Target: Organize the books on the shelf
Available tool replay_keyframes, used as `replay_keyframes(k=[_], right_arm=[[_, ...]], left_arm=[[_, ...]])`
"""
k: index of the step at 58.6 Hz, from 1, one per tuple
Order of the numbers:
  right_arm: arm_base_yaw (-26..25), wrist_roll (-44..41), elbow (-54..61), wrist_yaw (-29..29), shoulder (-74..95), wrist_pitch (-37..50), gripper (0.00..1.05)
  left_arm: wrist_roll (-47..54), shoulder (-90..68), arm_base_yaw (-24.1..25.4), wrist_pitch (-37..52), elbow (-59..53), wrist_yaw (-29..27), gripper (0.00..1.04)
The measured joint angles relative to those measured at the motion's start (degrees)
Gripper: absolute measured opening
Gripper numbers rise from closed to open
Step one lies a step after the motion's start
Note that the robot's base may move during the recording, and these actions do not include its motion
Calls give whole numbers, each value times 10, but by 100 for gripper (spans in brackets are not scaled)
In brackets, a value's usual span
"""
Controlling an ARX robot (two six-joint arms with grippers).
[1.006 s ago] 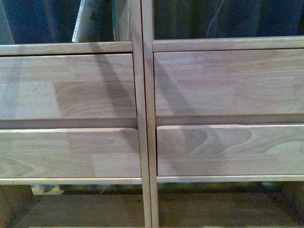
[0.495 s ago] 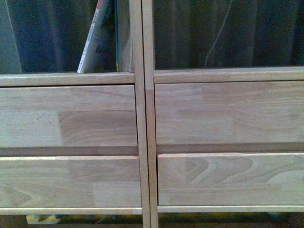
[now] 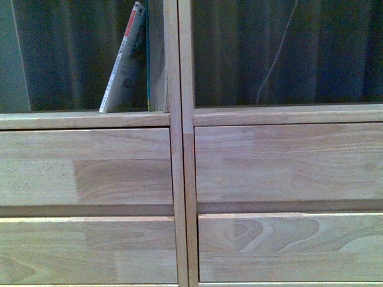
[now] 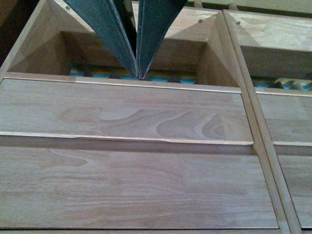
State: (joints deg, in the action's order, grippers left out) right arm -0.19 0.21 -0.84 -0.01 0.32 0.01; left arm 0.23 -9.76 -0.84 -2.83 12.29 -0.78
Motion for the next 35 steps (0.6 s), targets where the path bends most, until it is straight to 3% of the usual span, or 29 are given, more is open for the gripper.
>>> replay_keyframes(k=[35], right_arm=[[0, 0, 0, -2, 0, 0, 3]], left_arm=[[-1, 61, 5, 21, -81, 6, 3]])
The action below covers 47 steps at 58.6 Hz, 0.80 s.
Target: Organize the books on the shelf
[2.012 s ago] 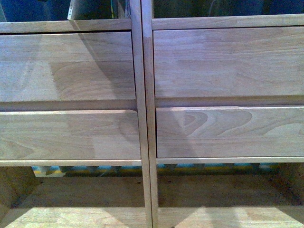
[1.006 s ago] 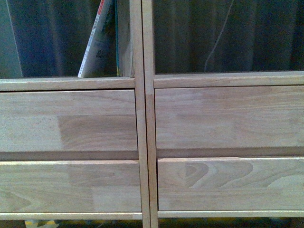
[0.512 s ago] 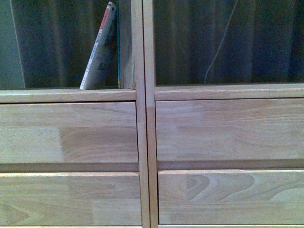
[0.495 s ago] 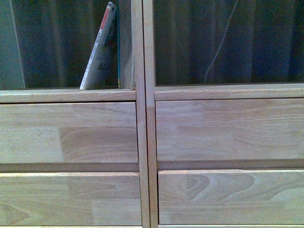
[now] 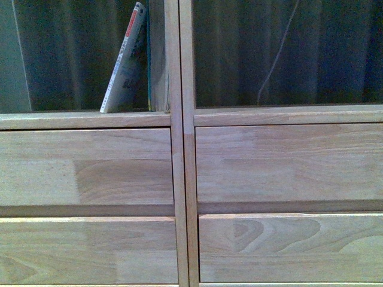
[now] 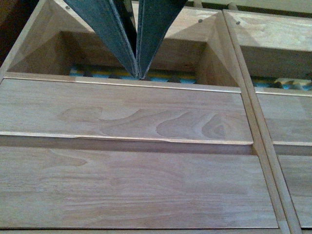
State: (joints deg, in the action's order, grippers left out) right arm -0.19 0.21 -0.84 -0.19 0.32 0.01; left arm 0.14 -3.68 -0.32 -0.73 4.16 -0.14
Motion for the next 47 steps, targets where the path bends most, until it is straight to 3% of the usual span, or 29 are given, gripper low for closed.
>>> replay_keyframes(k=[42, 47], right_arm=[[0, 0, 0, 0, 0, 0, 3], [0, 0, 0, 0, 0, 0, 19]], left_arm=[[0, 34, 0, 4, -35, 1, 3], [0, 34, 0, 4, -35, 1, 3]])
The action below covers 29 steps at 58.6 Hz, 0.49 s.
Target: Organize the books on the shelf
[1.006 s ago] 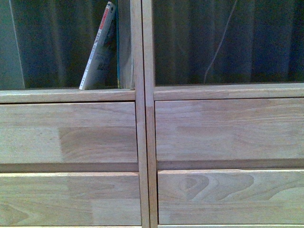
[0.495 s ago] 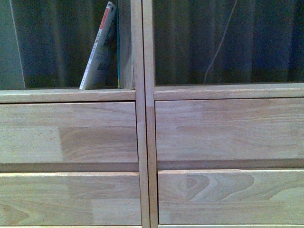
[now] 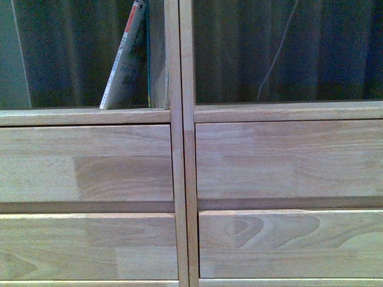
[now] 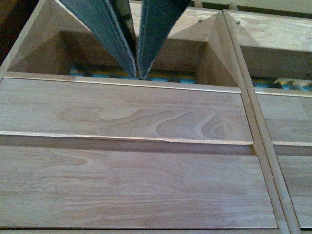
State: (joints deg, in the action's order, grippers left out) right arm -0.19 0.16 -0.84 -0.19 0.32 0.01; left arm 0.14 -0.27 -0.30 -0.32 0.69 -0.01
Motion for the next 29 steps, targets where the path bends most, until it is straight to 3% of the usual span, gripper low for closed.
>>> replay_keyframes(k=[17, 26, 29], right_arm=[[0, 0, 0, 0, 0, 0, 71], [0, 0, 0, 0, 0, 0, 97], [0, 0, 0, 0, 0, 0, 98]], left_arm=[[0, 0, 0, 0, 0, 0, 3], [0, 0, 0, 0, 0, 0, 30], [0, 0, 0, 0, 0, 0, 39]])
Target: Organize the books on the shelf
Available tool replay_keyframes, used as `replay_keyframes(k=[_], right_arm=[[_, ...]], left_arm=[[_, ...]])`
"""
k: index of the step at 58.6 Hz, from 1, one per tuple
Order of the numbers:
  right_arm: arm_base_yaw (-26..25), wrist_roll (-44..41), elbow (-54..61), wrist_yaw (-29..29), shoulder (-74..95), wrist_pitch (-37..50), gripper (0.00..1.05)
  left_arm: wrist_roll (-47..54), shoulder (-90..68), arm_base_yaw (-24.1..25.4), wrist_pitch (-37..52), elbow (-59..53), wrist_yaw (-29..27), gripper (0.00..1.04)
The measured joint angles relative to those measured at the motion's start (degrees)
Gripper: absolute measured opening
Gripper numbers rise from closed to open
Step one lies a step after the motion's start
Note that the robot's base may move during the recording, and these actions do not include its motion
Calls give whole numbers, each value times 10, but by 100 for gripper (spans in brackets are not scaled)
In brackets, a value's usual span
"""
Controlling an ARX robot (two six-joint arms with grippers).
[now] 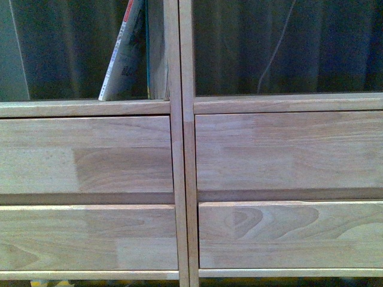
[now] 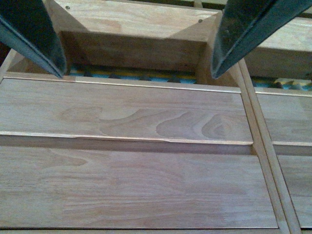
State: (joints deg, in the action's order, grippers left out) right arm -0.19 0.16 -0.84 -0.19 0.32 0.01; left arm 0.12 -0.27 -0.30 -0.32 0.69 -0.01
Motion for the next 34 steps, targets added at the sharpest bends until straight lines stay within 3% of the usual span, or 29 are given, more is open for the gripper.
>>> replay_keyframes(k=[20, 34], right_arm=[[0, 0, 0, 0, 0, 0, 98], [0, 0, 0, 0, 0, 0, 98]], left_arm=[[0, 0, 0, 0, 0, 0, 99], [0, 0, 0, 0, 0, 0, 97]])
